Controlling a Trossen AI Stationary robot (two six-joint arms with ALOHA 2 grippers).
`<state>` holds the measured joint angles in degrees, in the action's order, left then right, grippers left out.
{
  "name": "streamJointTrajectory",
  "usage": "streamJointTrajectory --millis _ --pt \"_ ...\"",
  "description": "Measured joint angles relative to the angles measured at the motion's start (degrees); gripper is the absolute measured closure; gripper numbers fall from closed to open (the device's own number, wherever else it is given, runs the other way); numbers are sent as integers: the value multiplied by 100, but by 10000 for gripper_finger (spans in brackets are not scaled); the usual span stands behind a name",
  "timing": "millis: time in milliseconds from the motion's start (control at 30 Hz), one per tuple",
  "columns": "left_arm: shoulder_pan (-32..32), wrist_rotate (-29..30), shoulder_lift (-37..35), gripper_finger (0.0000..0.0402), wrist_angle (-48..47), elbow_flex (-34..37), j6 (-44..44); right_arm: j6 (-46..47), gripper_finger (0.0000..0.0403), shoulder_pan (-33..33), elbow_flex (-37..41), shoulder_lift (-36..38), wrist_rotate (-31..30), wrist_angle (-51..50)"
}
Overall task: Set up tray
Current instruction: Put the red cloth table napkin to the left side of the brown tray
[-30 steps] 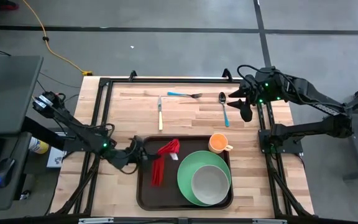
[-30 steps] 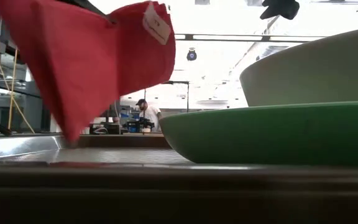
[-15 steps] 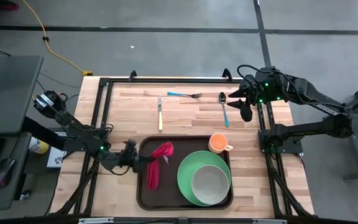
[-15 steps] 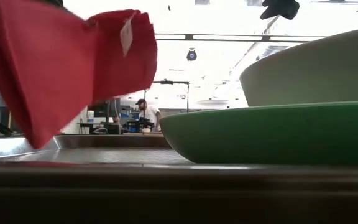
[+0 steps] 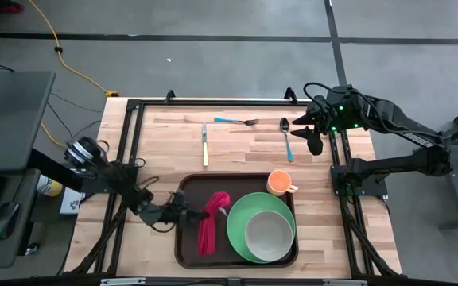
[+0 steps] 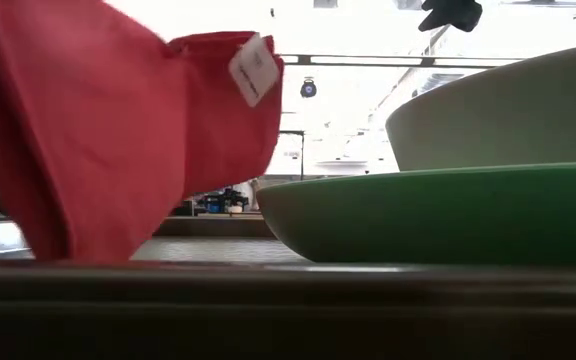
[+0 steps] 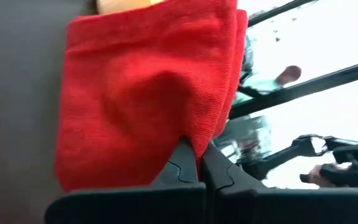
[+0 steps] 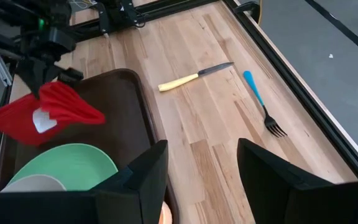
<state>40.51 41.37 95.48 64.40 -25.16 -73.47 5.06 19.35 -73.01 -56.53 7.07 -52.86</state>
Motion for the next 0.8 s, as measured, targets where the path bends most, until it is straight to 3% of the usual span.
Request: streamJointTrajectory --millis 133,333,533,800 --pt "2 142 724 389 607 -237 36 0 233 0 0 -4 0 6" --pt "154 591 1428 389 588 -243 -969 26 233 0 0 -4 0 40" --pt "321 1438 1395 389 479 -175 -1187 46 233 0 0 -4 39 39" --pt "428 1451 1243 389 337 -171 -1061 41 233 -1 0 -7 35 39"
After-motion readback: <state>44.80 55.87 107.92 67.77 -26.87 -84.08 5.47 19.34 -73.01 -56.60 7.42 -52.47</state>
